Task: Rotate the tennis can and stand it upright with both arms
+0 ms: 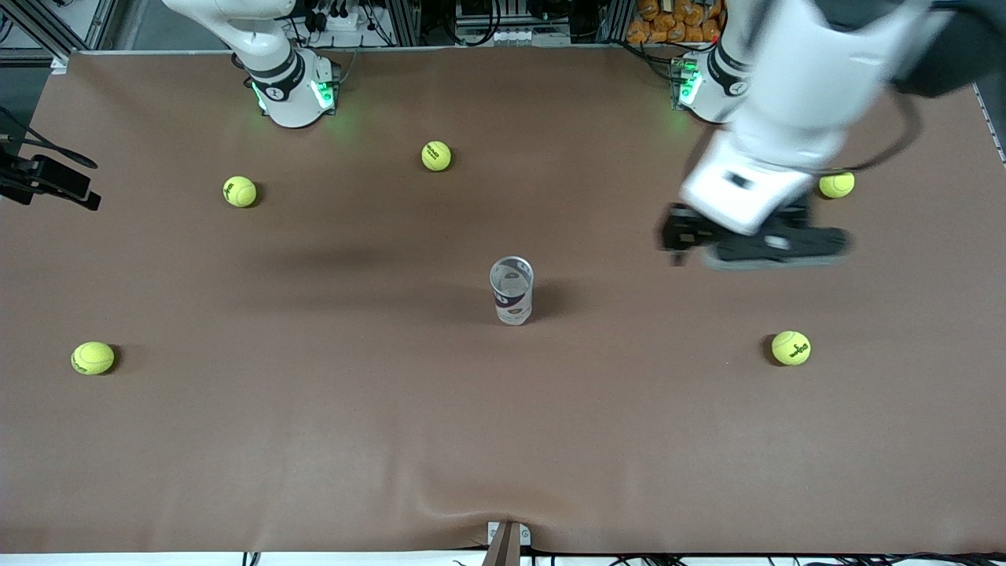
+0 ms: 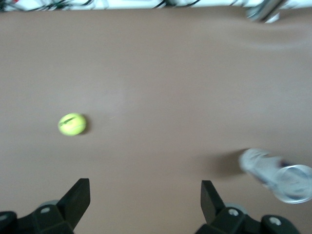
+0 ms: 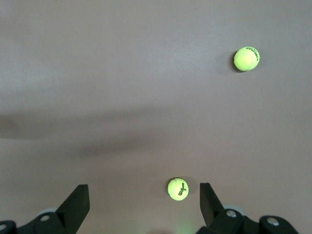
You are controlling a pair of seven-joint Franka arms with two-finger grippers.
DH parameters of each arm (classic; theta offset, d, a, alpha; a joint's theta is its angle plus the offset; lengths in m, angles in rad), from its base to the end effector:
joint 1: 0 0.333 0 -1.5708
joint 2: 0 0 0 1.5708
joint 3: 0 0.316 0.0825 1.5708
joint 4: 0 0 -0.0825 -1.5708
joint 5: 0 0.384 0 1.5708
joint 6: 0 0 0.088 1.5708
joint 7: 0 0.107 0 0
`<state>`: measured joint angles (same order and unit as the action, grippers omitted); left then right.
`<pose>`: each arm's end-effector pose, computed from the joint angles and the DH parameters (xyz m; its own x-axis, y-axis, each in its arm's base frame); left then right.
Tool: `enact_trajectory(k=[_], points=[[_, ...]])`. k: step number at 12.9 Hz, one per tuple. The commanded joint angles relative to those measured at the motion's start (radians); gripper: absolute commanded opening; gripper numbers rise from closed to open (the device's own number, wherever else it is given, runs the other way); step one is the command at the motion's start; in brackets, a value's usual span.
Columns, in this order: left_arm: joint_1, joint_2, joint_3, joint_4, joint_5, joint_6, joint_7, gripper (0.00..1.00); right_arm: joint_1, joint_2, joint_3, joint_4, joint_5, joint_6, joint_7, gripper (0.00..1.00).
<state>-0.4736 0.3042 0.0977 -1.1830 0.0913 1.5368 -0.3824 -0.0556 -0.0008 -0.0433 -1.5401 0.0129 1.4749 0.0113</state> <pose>0.5966 -0.2369 0.6231 0.9957 0.0024 0.0922 0.0110 -0.9957 -0.0922 0.5419 -0.0523 0.6312 0.9920 -0.1085 -0.0645 -0.1095 -0.9939 -0.0122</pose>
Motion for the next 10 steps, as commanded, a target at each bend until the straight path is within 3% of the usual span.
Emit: enact_trajectory(k=[1, 4, 9, 10], points=[[0.107, -0.049, -0.013, -0.046, -0.010, -0.067, 0.139, 1.00, -0.006, 0.004, 0.008, 0.012, -0.008, -0.010, 0.009, 1.00], [0.191, -0.131, -0.018, -0.148, -0.015, -0.069, 0.214, 1.00, -0.006, 0.002, 0.008, 0.012, -0.008, -0.010, 0.007, 1.00], [0.231, -0.368, -0.018, -0.508, -0.059, 0.074, 0.217, 1.00, 0.002, 0.004, 0.008, 0.011, -0.007, -0.010, 0.009, 1.00], [0.231, -0.390, -0.018, -0.539, -0.059, 0.080, 0.217, 1.00, 0.002, 0.004, 0.008, 0.012, -0.008, -0.010, 0.007, 1.00]])
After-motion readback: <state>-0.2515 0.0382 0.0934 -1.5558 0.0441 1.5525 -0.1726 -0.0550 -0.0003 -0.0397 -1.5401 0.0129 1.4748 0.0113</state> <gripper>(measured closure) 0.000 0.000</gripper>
